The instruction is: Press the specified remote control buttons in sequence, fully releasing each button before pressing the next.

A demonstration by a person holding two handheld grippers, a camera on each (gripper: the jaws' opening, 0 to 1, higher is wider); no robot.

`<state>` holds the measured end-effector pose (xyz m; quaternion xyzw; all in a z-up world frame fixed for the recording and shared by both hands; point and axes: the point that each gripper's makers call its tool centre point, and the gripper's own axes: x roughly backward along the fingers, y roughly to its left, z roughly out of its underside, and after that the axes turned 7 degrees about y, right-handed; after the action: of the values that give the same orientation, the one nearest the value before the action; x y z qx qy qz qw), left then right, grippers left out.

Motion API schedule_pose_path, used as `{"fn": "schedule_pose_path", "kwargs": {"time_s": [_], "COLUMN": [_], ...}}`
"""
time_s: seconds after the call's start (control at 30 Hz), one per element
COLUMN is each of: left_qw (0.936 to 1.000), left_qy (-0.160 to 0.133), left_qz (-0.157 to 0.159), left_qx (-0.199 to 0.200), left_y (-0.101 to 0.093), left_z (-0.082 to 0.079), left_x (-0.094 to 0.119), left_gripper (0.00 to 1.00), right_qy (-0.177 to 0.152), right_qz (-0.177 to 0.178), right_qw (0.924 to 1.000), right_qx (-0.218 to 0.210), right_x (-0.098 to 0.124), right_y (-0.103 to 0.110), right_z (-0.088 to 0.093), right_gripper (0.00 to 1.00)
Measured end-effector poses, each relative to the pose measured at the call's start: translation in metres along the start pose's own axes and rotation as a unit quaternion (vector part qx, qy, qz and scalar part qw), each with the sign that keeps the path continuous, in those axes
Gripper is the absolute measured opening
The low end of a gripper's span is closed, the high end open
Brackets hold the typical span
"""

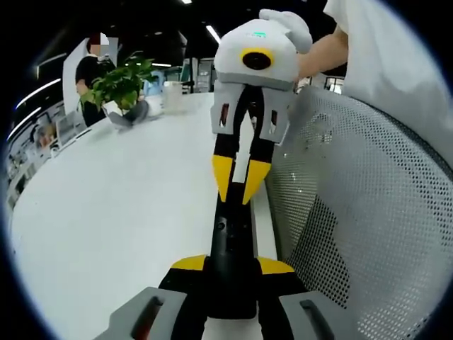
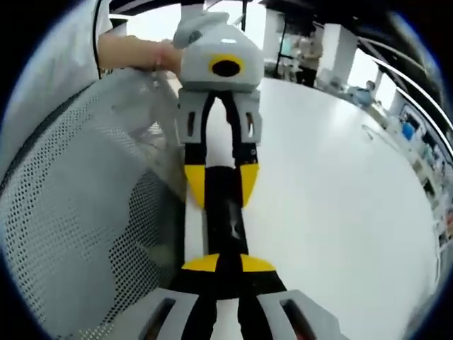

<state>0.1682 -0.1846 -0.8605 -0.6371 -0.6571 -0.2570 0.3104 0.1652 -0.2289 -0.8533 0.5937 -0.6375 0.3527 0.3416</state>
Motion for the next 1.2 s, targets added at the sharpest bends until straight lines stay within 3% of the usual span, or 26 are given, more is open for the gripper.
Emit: {"fn": "schedule_pose_path", "kwargs": {"time_s": [0.13, 0.33, 0.43, 0.53, 0.6, 0.7, 0.77, 1.0, 1.07, 1.2], "left_qw": [1.0000, 1.0000, 1.0000, 1.0000, 1.0000, 1.0000, 1.0000, 1.0000, 1.0000, 1.0000], "left_qy": [-0.001, -0.001, -0.001, -0.001, 0.000, 0.000, 0.001, 0.002, 0.003, 0.003], "left_qz": [0.000, 0.001, 0.000, 0.000, 0.000, 0.000, -0.001, -0.001, -0.001, -0.002], "left_qx": [0.001, 0.001, 0.000, 0.000, -0.001, -0.003, -0.004, -0.006, -0.006, -0.007], "left_y": [0.0002, 0.0003, 0.0003, 0.0003, 0.0003, 0.0003, 0.0003, -0.0002, -0.0003, -0.0005], "left_z": [0.0000, 0.0001, -0.0001, -0.0002, -0.0001, -0.0002, 0.0000, 0.0001, 0.0002, 0.0003], "left_x": [0.0000, -0.0001, -0.0001, -0.0002, -0.0003, -0.0005, -0.0005, -0.0006, -0.0006, -0.0006], "left_gripper": [0.24, 0.24, 0.24, 0.24, 0.24, 0.24, 0.24, 0.24, 0.24, 0.24], "right_qy": [-0.017, -0.010, 0.016, 0.059, 0.086, 0.141, 0.155, 0.133, 0.109, 0.016], "right_qz": [-0.006, -0.020, -0.032, -0.040, -0.045, -0.049, -0.058, -0.051, -0.043, -0.020], "right_qw": [0.9996, 0.9997, 0.9994, 0.9966, 0.9947, 0.9863, 0.9853, 0.9893, 0.9931, 0.9988], "right_qx": [-0.022, -0.012, 0.000, 0.039, 0.035, 0.071, 0.044, 0.031, 0.004, -0.043], "right_x": [-0.0012, -0.0040, -0.0047, -0.0056, -0.0060, -0.0081, -0.0090, -0.0079, -0.0079, -0.0049], "right_y": [-0.0025, -0.0018, -0.0016, -0.0006, 0.0002, 0.0010, 0.0006, -0.0003, -0.0004, -0.0017], "right_z": [-0.0041, -0.0077, -0.0071, -0.0067, -0.0060, -0.0059, -0.0056, -0.0047, -0.0058, -0.0071], "right_gripper": [0.07, 0.08, 0.07, 0.07, 0.06, 0.05, 0.05, 0.05, 0.05, 0.06]}}
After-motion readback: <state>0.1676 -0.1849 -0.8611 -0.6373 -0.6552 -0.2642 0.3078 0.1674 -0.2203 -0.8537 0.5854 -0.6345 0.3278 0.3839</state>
